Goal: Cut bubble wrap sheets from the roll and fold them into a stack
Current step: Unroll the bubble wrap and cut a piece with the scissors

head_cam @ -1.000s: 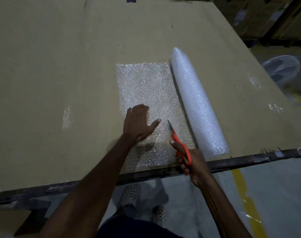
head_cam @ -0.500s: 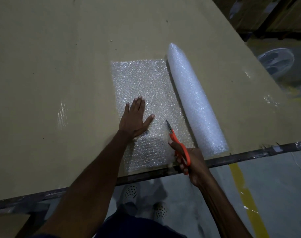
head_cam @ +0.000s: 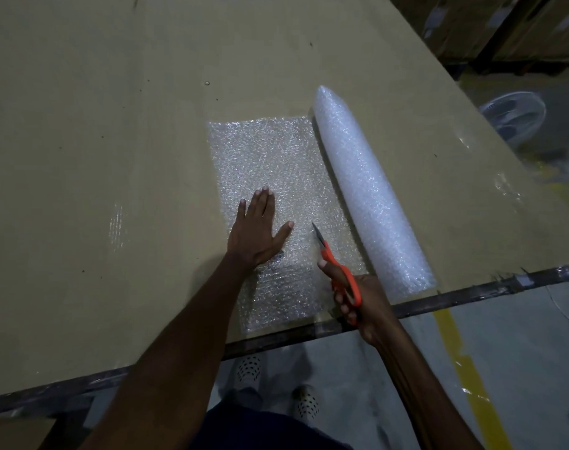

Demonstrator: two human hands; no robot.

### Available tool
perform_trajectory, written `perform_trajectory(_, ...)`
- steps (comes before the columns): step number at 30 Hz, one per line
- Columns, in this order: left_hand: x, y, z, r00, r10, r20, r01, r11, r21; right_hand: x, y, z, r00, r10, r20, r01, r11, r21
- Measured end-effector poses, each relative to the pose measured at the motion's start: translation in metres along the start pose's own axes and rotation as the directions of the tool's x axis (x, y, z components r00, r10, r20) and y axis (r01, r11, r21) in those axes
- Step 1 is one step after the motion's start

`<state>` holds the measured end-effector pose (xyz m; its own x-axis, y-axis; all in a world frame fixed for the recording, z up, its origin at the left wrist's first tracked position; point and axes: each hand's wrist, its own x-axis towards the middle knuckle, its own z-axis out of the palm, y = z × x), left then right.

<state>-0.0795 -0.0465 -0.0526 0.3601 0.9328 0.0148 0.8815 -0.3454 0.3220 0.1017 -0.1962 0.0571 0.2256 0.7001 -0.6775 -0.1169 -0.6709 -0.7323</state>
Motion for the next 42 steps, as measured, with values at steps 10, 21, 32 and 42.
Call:
perform_trajectory(10, 0.000, 0.000, 0.001, 1.000, 0.001, -0.014, -0.002, 1.000, -0.014, -0.001, 0.002, 0.003, 1.000, 0.001, -0.028, -0.001, 1.000, 0.012)
perform_trajectory(21, 0.000, -0.004, 0.003, 1.000, 0.014, -0.003, -0.014, 1.000, -0.026, 0.005, -0.003, 0.006, 0.999, -0.008, -0.046, 0.008, 1.000, -0.003)
perform_trajectory(32, -0.002, -0.003, 0.003, 1.000, 0.010, -0.005, -0.010, 1.000, -0.030, 0.008, -0.008, 0.013, 0.998, -0.005, -0.064, 0.005, 1.000, 0.001)
perform_trajectory(42, -0.003, -0.001, -0.001, 1.000, -0.004, 0.021, 0.004, 1.000, -0.011, 0.014, -0.012, 0.011, 0.999, -0.033, 0.006, 0.033, 0.998, 0.046)
